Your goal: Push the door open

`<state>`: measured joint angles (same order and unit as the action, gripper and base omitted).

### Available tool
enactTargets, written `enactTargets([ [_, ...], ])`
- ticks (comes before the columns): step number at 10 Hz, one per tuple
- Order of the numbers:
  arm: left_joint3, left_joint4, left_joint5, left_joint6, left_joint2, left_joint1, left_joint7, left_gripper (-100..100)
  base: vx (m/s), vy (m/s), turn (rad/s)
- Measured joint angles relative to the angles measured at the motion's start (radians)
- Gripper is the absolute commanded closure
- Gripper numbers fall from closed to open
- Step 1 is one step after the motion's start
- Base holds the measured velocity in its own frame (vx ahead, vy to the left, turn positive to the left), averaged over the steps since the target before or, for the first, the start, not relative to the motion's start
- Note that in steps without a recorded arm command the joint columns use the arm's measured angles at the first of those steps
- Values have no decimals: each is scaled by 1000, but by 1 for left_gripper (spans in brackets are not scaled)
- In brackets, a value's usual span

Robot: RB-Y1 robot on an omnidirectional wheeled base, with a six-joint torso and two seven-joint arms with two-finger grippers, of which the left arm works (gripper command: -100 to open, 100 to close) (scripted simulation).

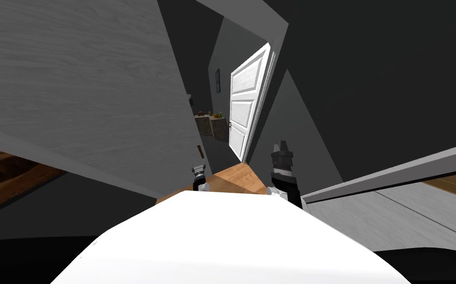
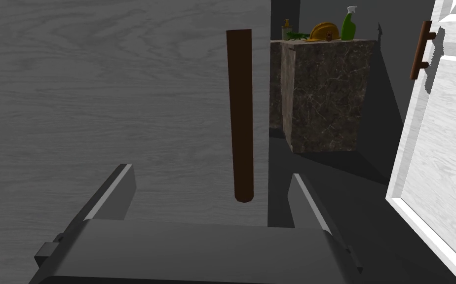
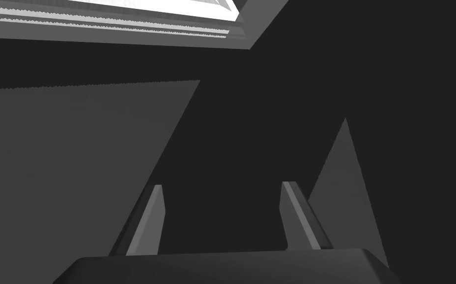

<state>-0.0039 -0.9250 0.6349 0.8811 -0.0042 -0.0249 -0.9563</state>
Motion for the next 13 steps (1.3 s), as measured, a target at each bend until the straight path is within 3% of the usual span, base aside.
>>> enactTargets([
  [4, -1, 78, 36, 16, -24, 30, -53, -100, 82, 79, -106],
  [6, -1, 95, 48, 17, -31, 35, -71, -100, 58, 49, -25],
  [8, 1, 102, 50, 20, 6, 35, -77, -100, 165, 71, -26],
  [9, 2, 107, 51, 23, 16, 38, -80, -100, 151, 83, -25],
  [11, 3, 110, 53, 27, 32, 34, -86, -100, 188, 82, -31],
  [13, 5, 114, 54, 31, 31, 30, -93, -100, 190, 98, -32],
])
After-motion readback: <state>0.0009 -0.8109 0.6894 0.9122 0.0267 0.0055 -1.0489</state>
